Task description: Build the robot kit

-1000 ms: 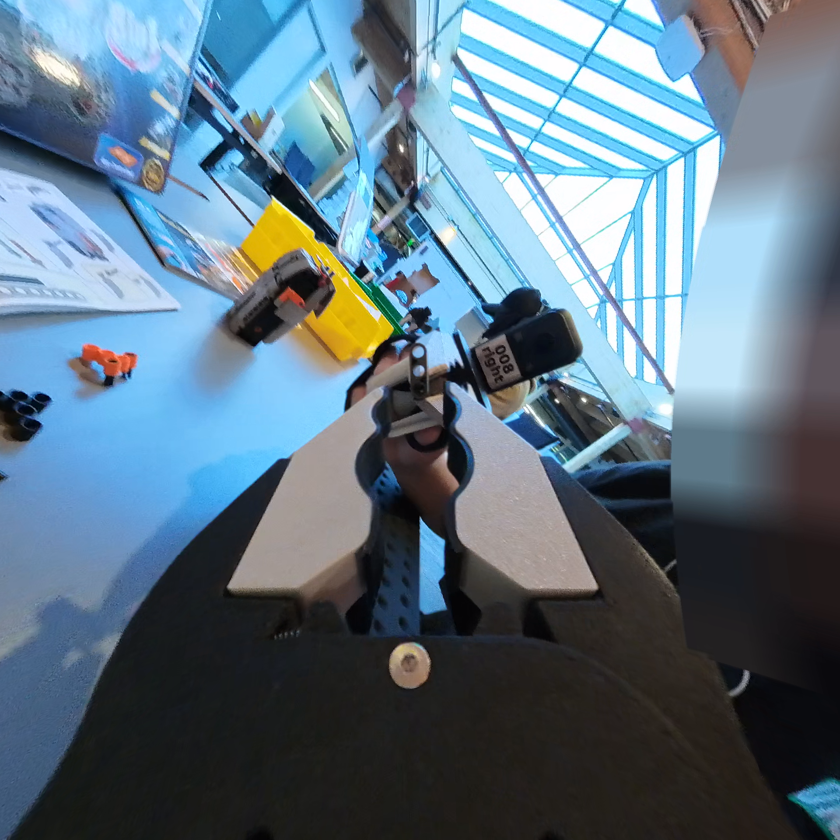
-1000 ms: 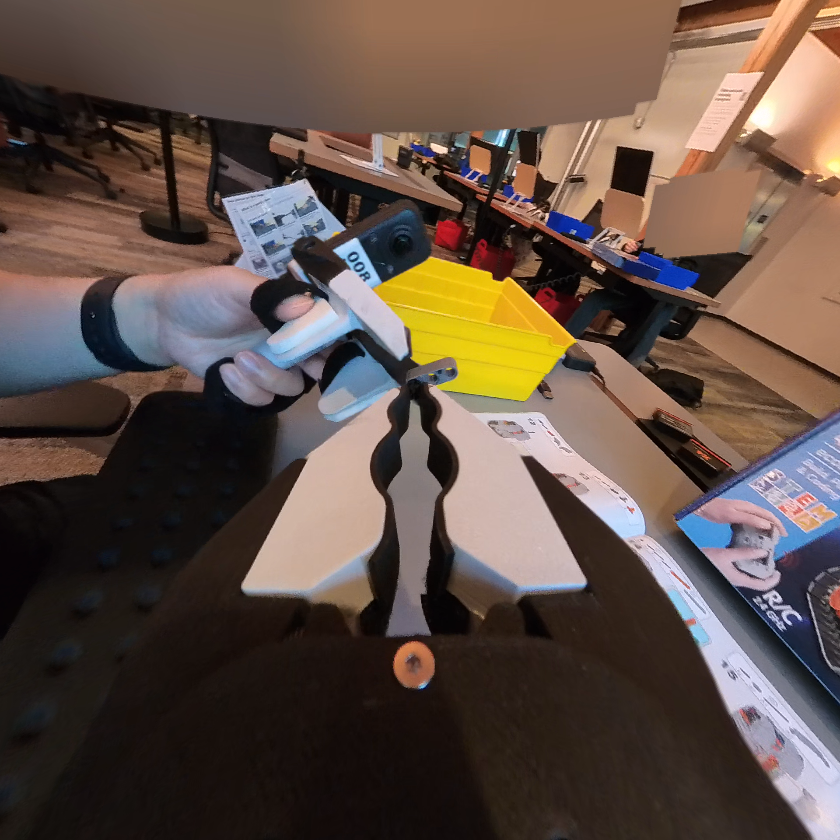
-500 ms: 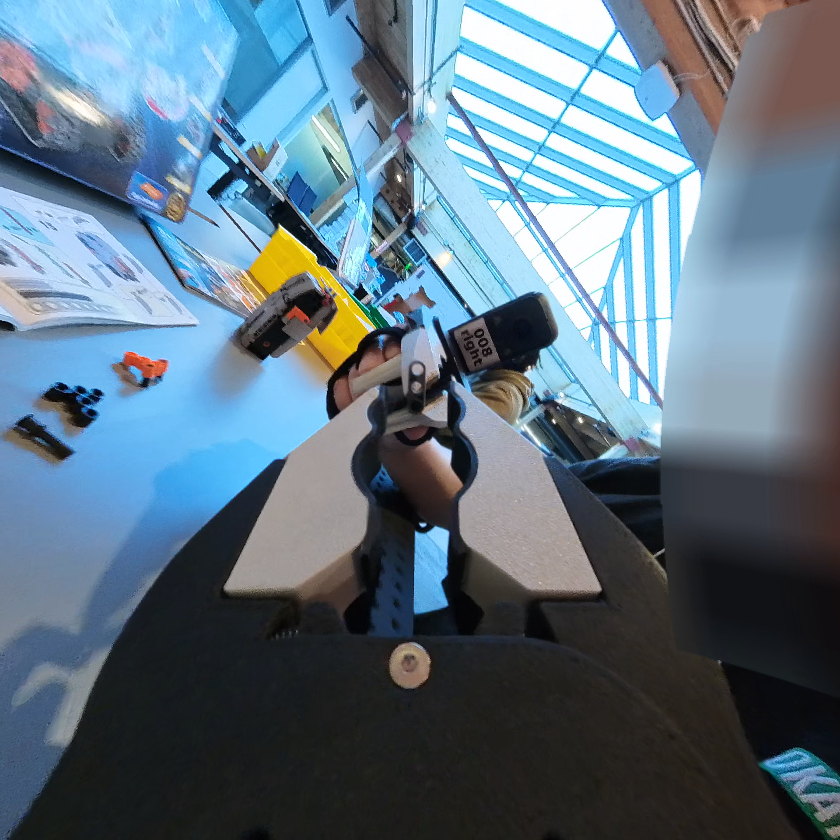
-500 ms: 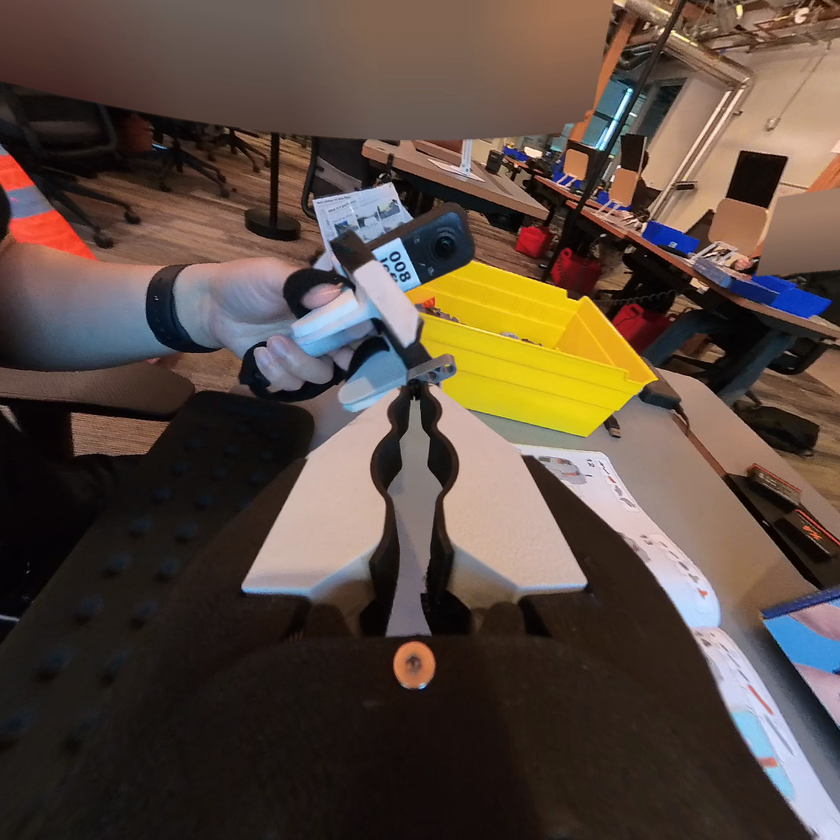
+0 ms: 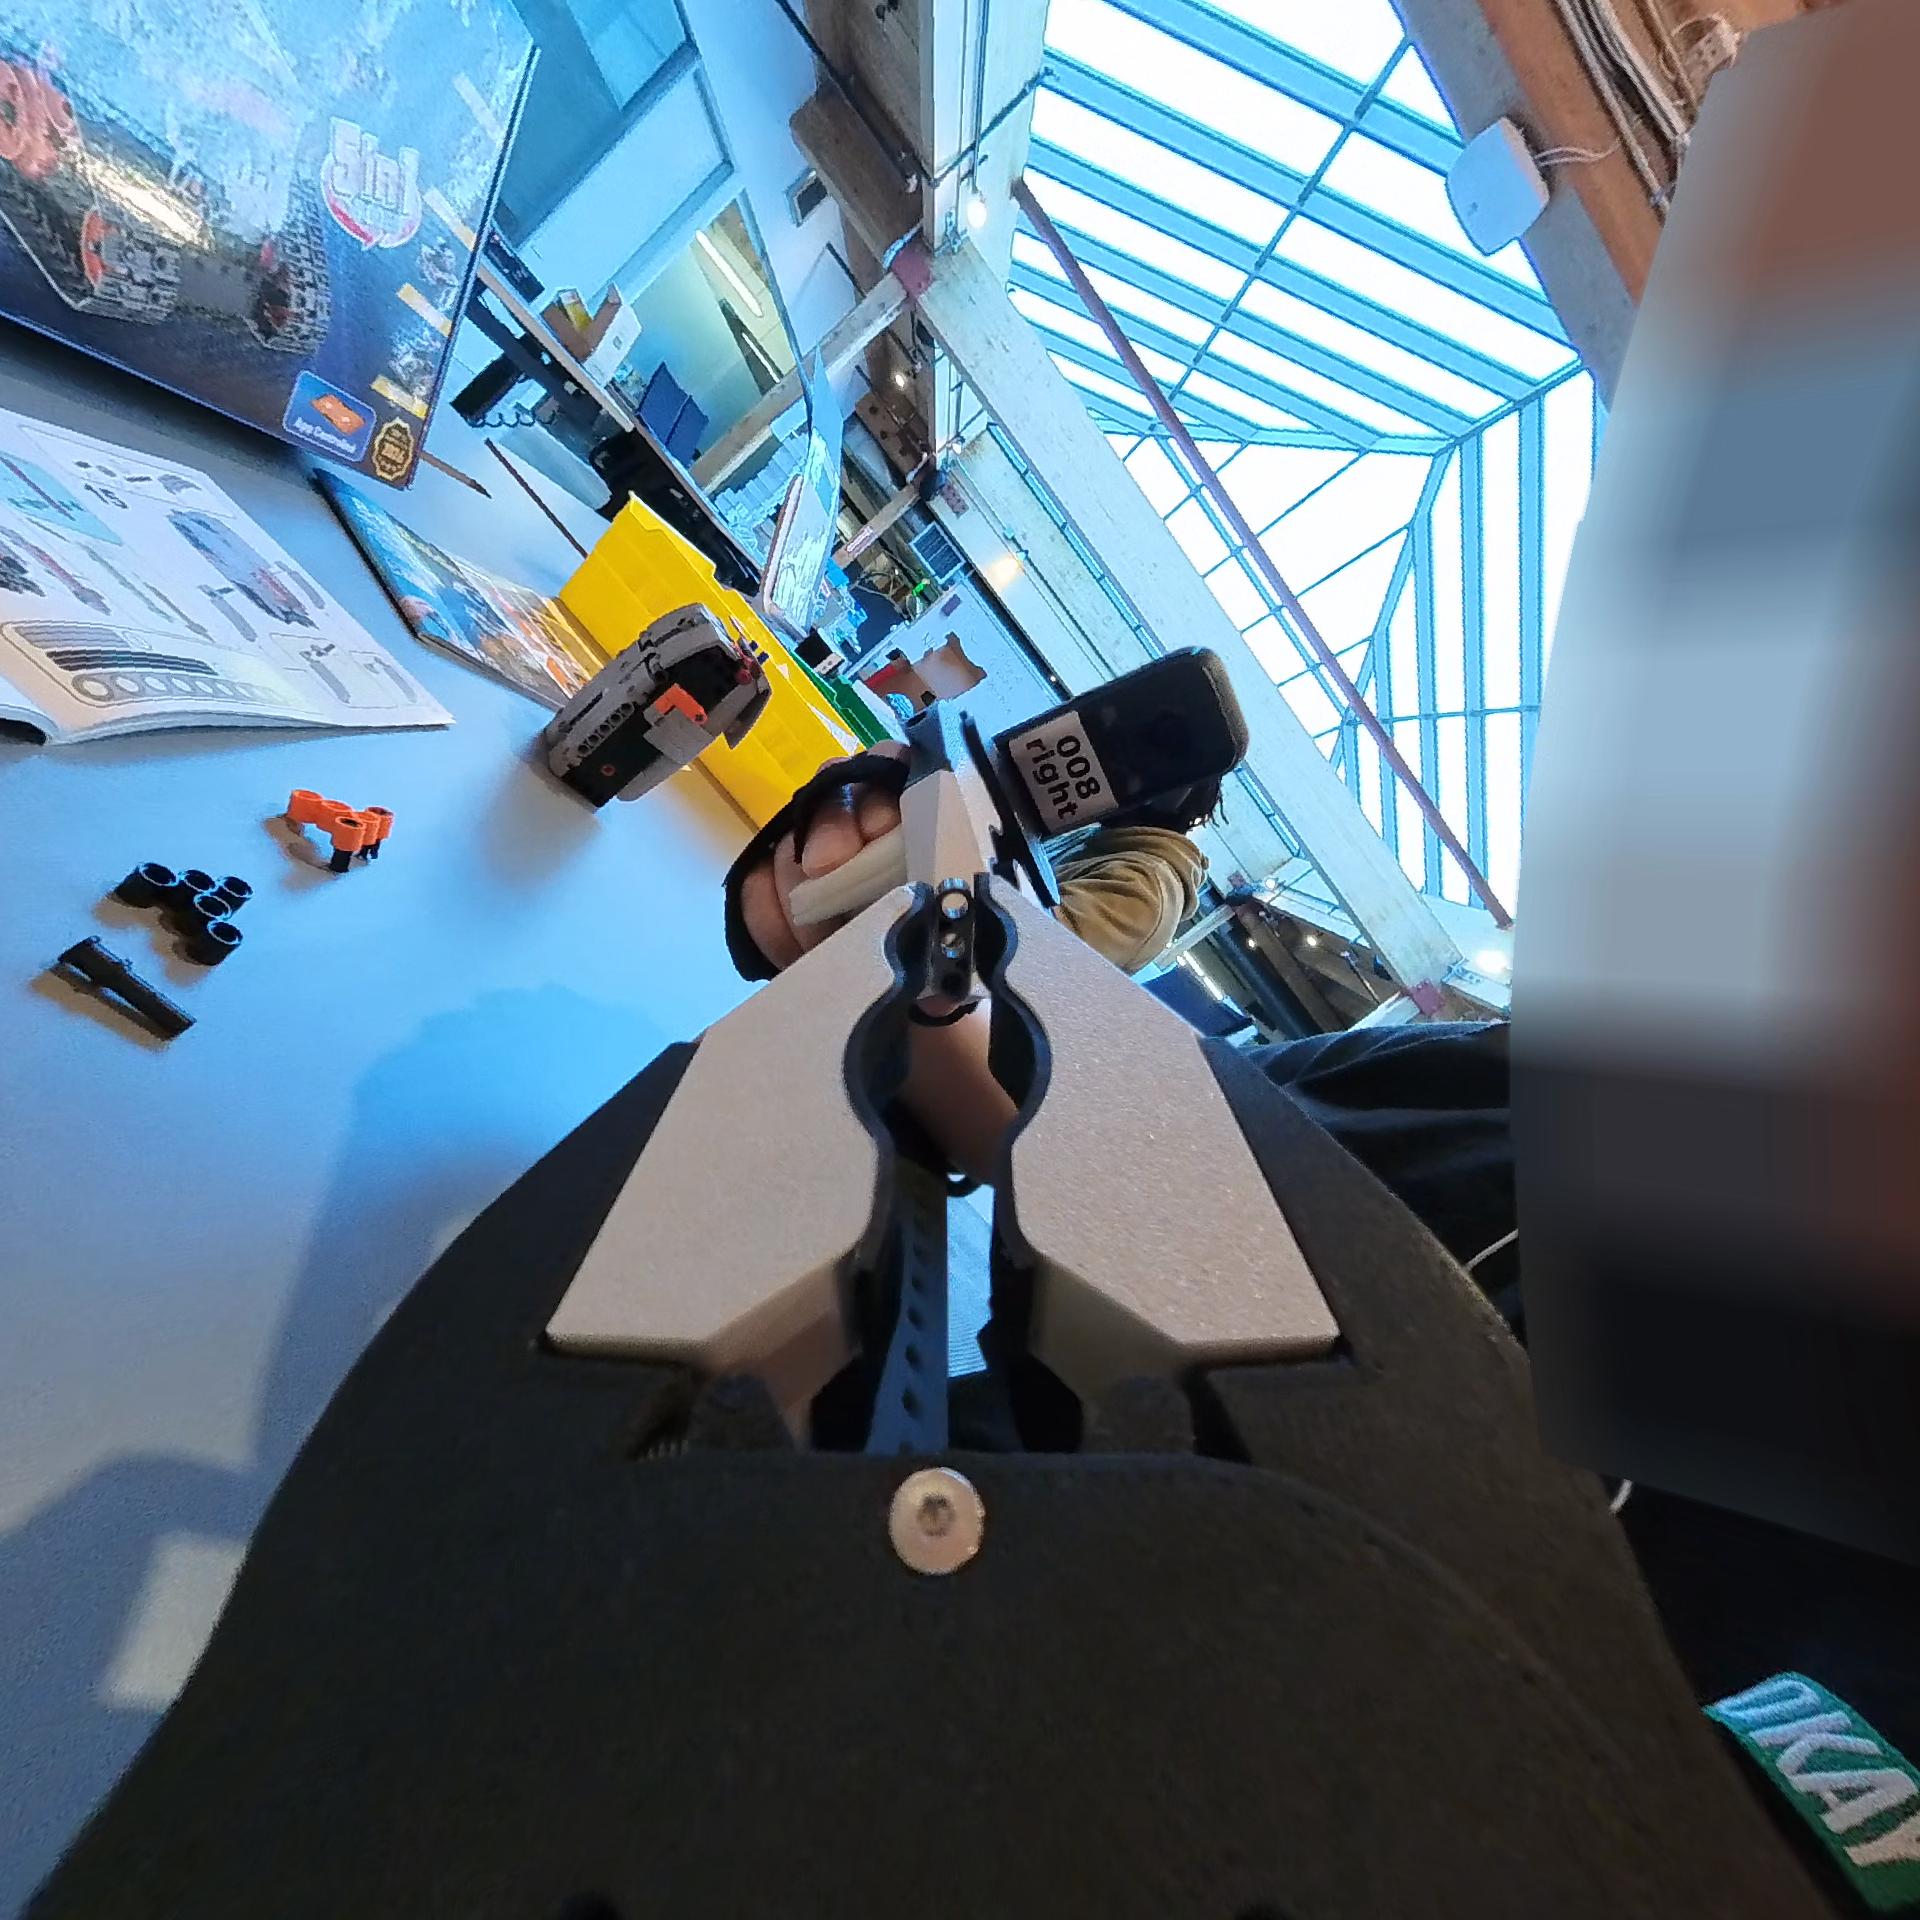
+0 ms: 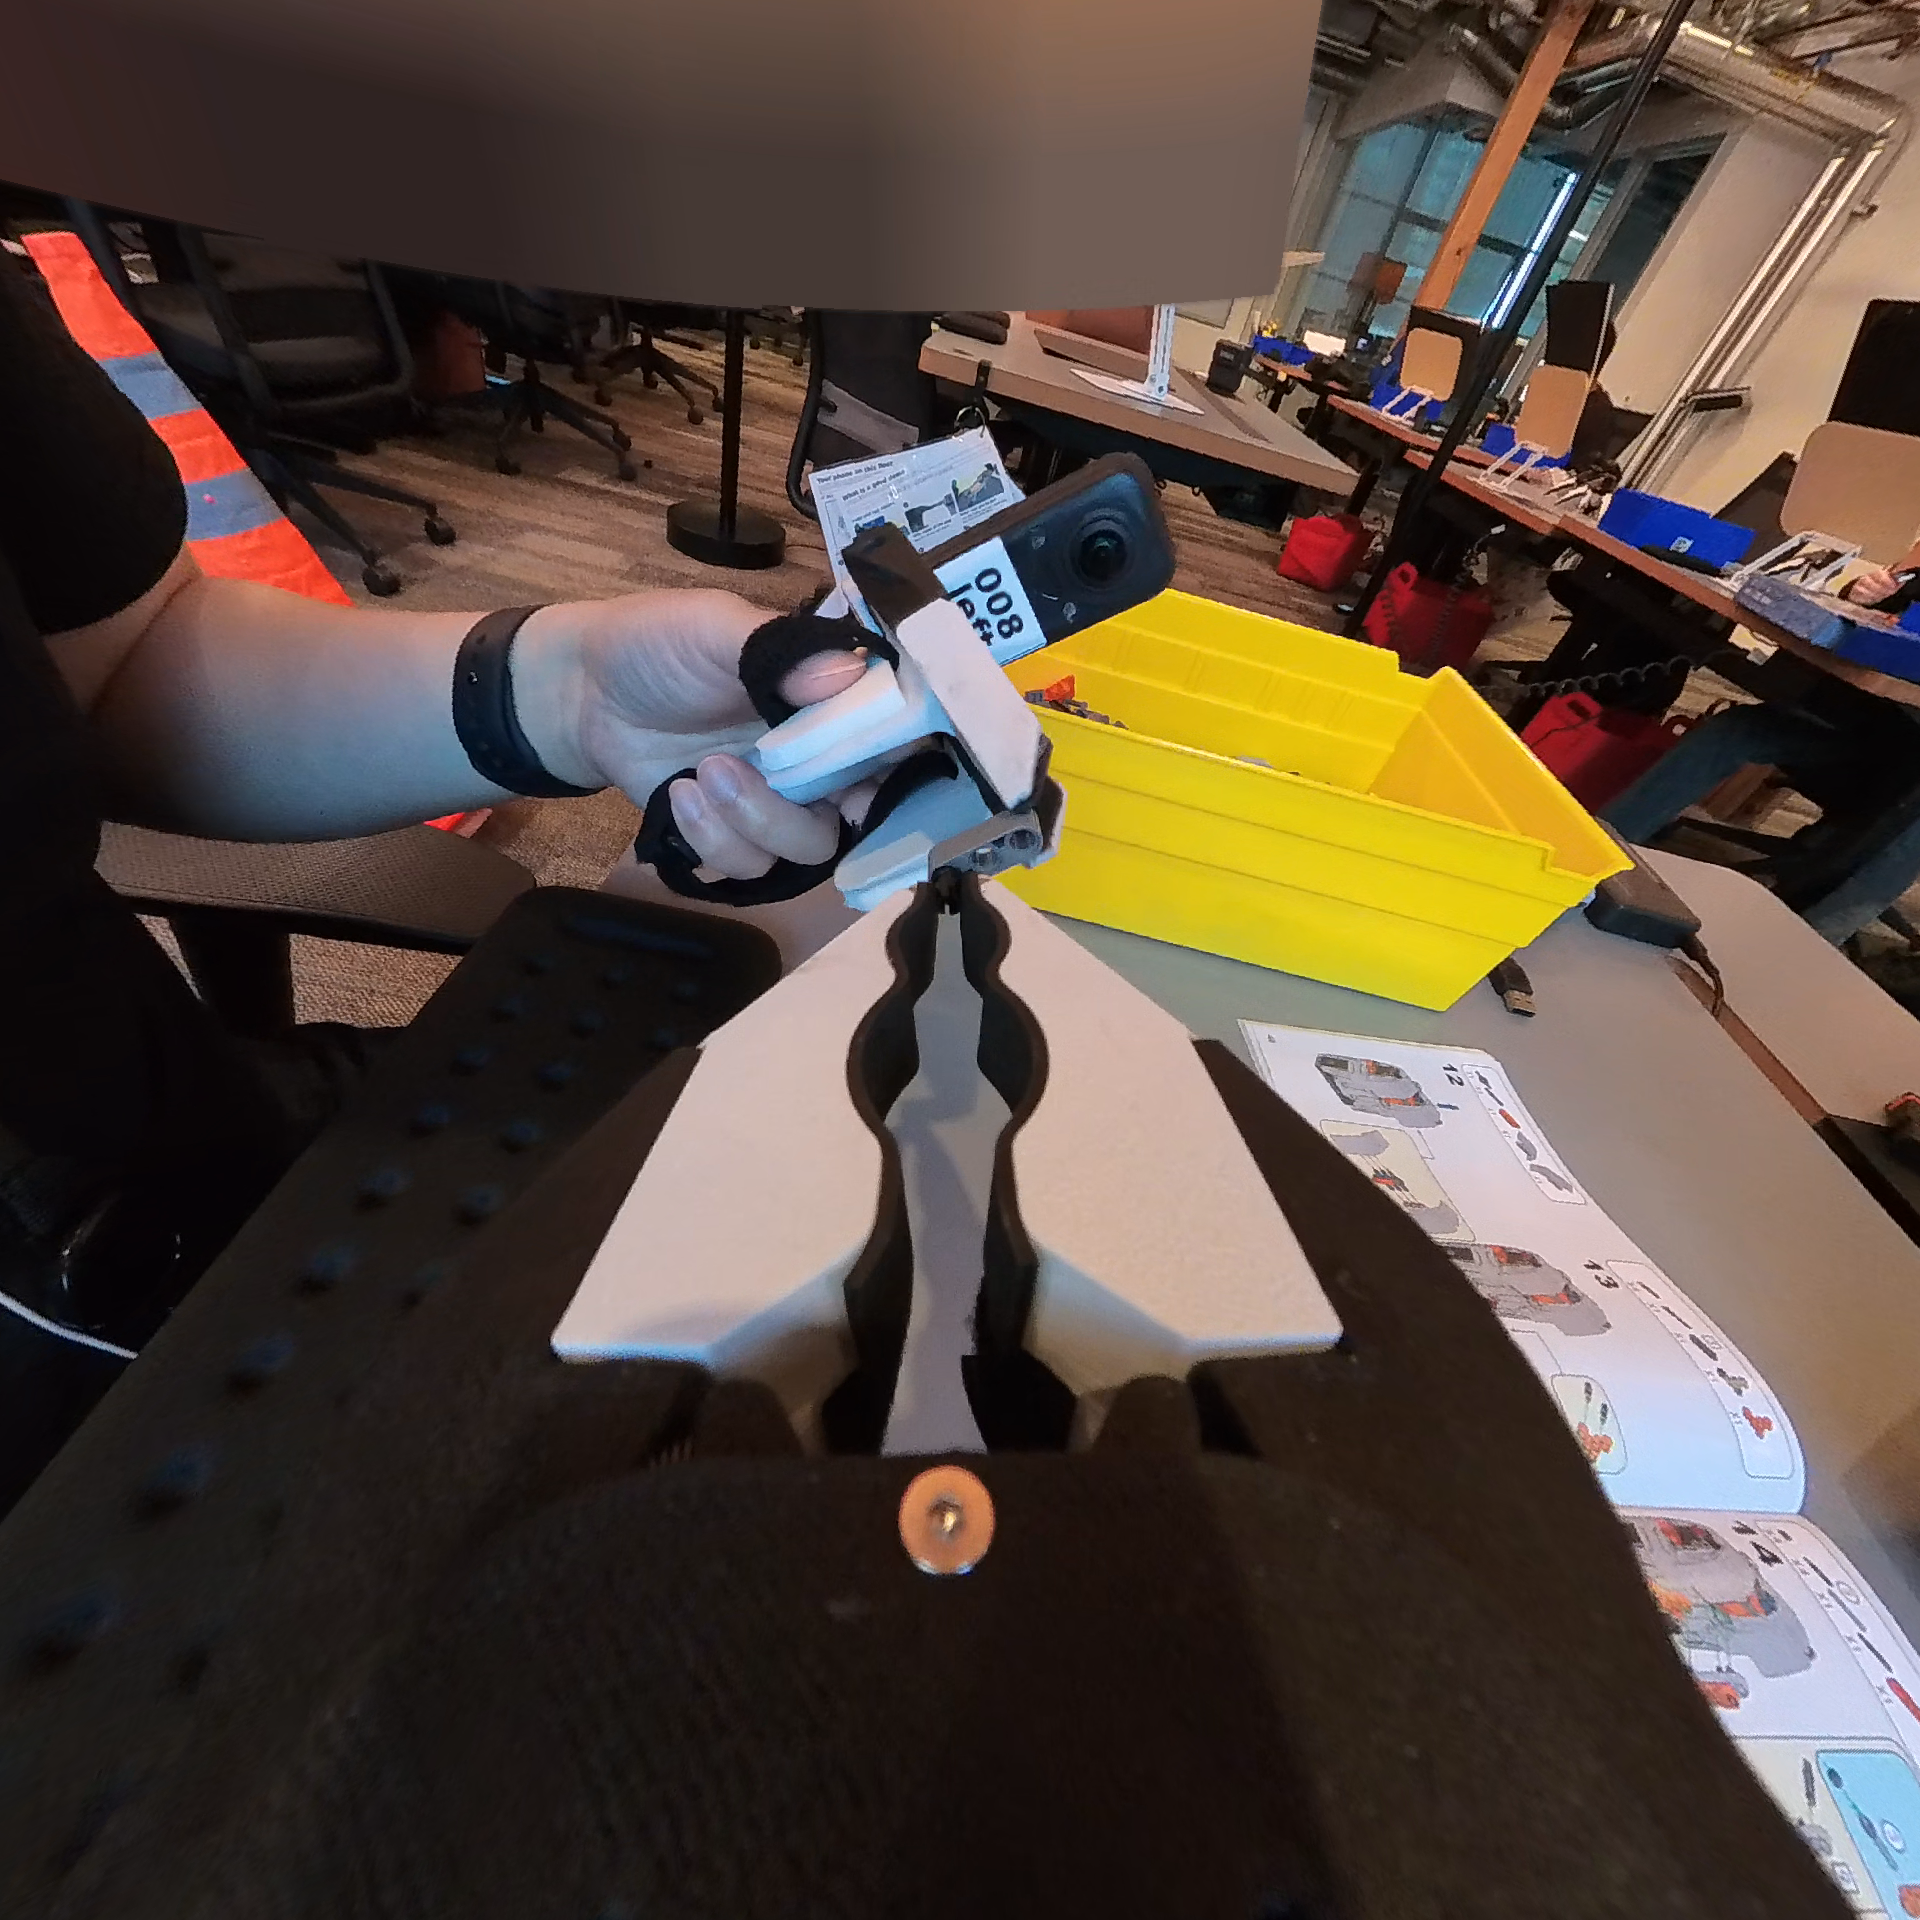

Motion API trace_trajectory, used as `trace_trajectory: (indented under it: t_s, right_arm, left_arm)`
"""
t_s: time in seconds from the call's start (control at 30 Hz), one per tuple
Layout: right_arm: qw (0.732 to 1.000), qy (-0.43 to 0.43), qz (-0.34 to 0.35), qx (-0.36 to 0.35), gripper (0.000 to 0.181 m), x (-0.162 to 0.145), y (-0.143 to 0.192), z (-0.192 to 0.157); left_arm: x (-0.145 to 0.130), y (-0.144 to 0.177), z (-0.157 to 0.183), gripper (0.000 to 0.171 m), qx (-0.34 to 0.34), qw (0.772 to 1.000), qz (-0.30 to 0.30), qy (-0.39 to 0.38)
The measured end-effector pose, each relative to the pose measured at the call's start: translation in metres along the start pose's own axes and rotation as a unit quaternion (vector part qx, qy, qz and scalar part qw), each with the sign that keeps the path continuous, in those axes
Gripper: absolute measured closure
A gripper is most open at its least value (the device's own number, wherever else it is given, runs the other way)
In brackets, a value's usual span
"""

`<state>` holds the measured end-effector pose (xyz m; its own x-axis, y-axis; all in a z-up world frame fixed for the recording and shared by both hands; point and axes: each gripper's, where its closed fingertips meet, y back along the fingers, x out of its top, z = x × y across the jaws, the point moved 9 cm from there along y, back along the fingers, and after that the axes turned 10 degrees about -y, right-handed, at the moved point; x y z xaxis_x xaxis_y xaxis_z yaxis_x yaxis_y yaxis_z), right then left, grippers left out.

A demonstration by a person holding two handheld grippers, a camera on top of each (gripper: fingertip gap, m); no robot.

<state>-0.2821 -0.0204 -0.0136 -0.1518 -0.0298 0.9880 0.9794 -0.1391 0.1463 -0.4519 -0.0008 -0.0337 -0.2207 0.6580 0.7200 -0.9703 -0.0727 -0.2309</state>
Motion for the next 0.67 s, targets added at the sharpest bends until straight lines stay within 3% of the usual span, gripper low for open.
trace_trajectory:
  t_s: [0.33,0.5,0.57,0.67]
  right_arm:
    - [1.000,0.005,0.013,0.007,0.178,0.000,0.002,-0.002]
    - [0.998,-0.026,0.032,-0.044,0.171,0.016,0.021,0.021]
    - [0.991,-0.079,-0.022,-0.107,0.170,0.010,0.023,0.045]
    - [0.981,-0.085,-0.149,-0.091,0.170,-0.014,-0.003,0.062]
  left_arm:
    - [0.002,-0.002,0.008,0.168,0.007,0.999,-0.025,-0.026]
    - [0.025,0.018,0.029,0.168,0.027,0.998,0.014,-0.062]
    - [0.034,0.030,0.041,0.168,0.055,0.994,0.022,-0.093]
    - [0.043,0.042,0.056,0.168,0.084,0.988,0.028,-0.130]
